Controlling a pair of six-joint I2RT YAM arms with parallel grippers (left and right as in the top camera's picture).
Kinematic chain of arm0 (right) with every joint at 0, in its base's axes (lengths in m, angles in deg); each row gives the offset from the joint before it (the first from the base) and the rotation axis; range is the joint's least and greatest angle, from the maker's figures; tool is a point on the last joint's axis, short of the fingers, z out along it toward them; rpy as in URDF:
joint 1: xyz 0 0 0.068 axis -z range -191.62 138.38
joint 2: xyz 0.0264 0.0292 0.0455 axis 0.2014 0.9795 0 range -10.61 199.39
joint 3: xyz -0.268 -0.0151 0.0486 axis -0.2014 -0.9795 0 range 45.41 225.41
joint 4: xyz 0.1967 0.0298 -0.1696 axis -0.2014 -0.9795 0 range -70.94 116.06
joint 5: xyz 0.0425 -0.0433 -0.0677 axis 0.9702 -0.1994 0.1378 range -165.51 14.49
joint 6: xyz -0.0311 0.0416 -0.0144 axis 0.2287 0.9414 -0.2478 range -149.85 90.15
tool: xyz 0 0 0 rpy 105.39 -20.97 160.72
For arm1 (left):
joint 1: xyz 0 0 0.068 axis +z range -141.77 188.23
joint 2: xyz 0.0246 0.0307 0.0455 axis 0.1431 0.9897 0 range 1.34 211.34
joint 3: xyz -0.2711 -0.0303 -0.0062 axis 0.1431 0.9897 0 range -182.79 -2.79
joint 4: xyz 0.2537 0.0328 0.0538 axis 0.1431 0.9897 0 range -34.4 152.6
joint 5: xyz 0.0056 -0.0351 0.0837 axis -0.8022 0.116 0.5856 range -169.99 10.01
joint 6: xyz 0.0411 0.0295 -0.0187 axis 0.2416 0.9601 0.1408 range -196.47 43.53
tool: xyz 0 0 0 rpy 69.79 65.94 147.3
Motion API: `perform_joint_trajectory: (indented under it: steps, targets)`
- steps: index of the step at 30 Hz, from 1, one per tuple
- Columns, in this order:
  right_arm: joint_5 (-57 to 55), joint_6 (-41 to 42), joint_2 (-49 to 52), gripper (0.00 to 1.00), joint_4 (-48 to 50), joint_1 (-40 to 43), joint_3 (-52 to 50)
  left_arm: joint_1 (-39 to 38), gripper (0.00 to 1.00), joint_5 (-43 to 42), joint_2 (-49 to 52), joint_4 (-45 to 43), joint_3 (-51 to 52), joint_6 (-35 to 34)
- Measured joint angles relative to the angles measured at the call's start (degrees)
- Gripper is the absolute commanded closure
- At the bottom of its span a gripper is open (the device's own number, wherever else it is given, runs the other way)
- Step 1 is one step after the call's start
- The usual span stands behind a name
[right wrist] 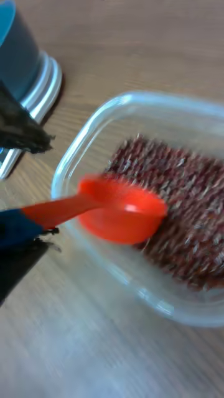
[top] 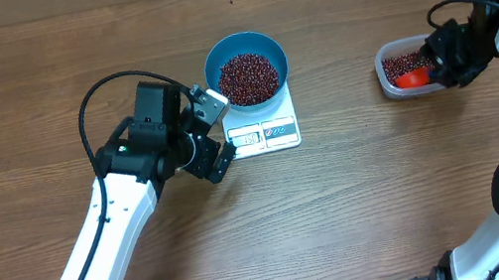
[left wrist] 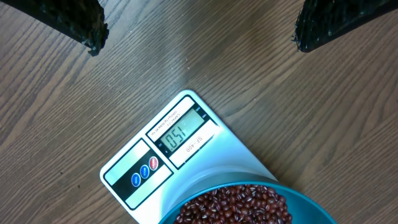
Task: Scoop item into bowl and weigh 150g on scale
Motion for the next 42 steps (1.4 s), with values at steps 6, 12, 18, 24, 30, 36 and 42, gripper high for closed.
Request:
perform_joint_trajectory:
  steps: [6, 12, 18, 24, 30, 36, 42]
  targets:
    - [-1.3, -0.1, 0.0, 0.14, -4.0, 0.0, -0.4, 0.0, 0.00, 0.0, 0.0, 0.0, 0.0, 0.0]
    - [-2.4, -0.3, 0.0, 0.00, -5.6, 0.0, -0.4, 0.0, 0.00, 0.0, 0.0, 0.0, 0.0, 0.0]
    - [-2.5, -0.8, 0.0, 0.00, -8.2, 0.1, -0.4, 0.0, 0.00, 0.0, 0.0, 0.0, 0.0, 0.0]
    - [-2.8, -1.7, -0.1, 0.00, -8.3, 0.9, 0.5, 0.0, 0.00, 0.0, 0.0, 0.0, 0.0, 0.0]
    - [-3.1, -4.1, -6.3, 0.00, -8.3, 1.2, 6.1, 0.0, 0.00, 0.0, 0.0, 0.0, 0.0, 0.0]
    - [-2.9, -5.6, -18.7, 0.00, -6.3, 1.2, 10.6, 0.0, 0.00, 0.0, 0.0, 0.0, 0.0, 0.0]
    - [-2.9, -6.0, -31.9, 0.00, -3.1, 1.2, 11.1, 0.0, 0.00, 0.0, 0.0, 0.0, 0.0, 0.0]
